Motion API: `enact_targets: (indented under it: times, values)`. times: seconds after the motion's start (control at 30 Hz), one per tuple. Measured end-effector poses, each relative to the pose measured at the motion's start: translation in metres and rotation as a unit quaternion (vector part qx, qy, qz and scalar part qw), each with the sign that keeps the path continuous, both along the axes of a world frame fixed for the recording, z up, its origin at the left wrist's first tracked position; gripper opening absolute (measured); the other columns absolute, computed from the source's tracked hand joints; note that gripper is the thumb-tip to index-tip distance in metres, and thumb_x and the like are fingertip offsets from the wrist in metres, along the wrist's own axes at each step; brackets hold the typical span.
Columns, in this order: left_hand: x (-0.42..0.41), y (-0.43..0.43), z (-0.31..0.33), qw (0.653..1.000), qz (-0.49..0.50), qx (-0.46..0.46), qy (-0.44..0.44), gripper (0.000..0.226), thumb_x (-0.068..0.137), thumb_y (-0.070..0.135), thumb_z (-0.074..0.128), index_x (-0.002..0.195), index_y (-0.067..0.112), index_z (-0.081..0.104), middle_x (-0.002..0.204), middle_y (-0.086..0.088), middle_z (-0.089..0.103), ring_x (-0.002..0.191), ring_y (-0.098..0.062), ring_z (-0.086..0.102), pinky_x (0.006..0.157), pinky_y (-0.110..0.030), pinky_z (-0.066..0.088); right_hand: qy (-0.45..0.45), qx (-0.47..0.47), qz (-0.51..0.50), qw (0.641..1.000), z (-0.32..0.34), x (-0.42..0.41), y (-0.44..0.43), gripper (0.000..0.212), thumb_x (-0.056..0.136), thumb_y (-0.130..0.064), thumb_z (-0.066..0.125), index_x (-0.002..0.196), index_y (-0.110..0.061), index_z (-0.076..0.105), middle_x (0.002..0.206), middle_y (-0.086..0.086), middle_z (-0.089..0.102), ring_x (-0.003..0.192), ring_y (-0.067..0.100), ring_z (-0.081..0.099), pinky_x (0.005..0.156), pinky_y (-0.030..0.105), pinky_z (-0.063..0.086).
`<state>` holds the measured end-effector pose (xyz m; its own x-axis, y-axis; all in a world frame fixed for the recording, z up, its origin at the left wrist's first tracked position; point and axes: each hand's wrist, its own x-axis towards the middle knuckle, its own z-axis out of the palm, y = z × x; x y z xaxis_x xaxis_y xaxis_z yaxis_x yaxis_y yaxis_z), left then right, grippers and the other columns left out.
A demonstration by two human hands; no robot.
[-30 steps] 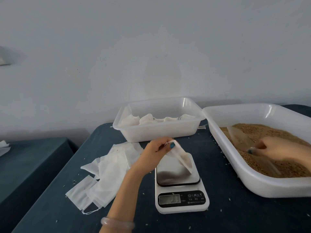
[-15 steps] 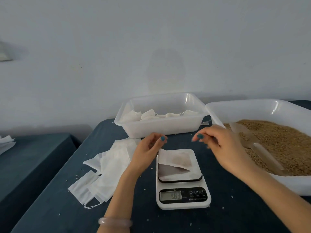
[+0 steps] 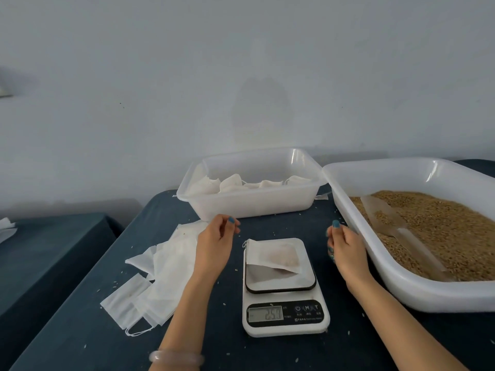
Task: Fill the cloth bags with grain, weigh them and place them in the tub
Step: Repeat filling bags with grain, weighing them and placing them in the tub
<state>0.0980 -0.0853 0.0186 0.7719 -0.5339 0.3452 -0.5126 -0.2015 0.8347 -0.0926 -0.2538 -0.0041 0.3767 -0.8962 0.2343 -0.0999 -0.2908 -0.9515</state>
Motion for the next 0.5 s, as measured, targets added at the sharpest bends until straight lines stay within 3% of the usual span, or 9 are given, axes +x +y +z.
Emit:
enact_targets:
  times: [0.17,0.37,0.5]
  values:
    - [-0.0035,0.0019,0.0014,1.0,-0.005,0.023,-0.006,0.026,0.104,0.022,0.043,0.088,0.032,0.061,0.078,0.021,0.067,0.079,-0.001,0.061,0.069,-0.023,0.048,0.0,-0.021,0.022,1.0,-0.0009,-0.0007,0.0043,0.04,0.105,-0.033,0.035,0.078,-0.009,0.053,0.058,0.003,0.047,0.051,0.013,0.044,0.052,0.026,0.038]
    - [-0.0077,0.0024,0.0047,0.991,-0.073,0.079,-0.075,0.043,0.092,0.066,0.035,0.079,0.041,0.068,0.082,0.015,0.067,0.082,-0.003,0.058,0.071,-0.027,0.047,-0.003,-0.019,0.023,1.0,-0.0025,-0.0002,0.0028,0.04,0.104,-0.035,0.035,0.078,-0.01,0.053,0.057,0.002,0.046,0.051,0.013,0.043,0.052,0.026,0.037]
    - [-0.0095,0.0013,0.0025,0.976,-0.112,0.142,-0.12,0.052,0.084,0.083,0.031,0.061,0.043,0.056,0.069,0.014,0.048,0.073,-0.008,0.047,0.064,-0.029,0.034,0.005,-0.03,0.026,0.999,-0.0039,0.0,0.0023,0.039,0.104,-0.034,0.036,0.078,-0.011,0.054,0.059,0.002,0.048,0.053,0.013,0.045,0.054,0.026,0.038]
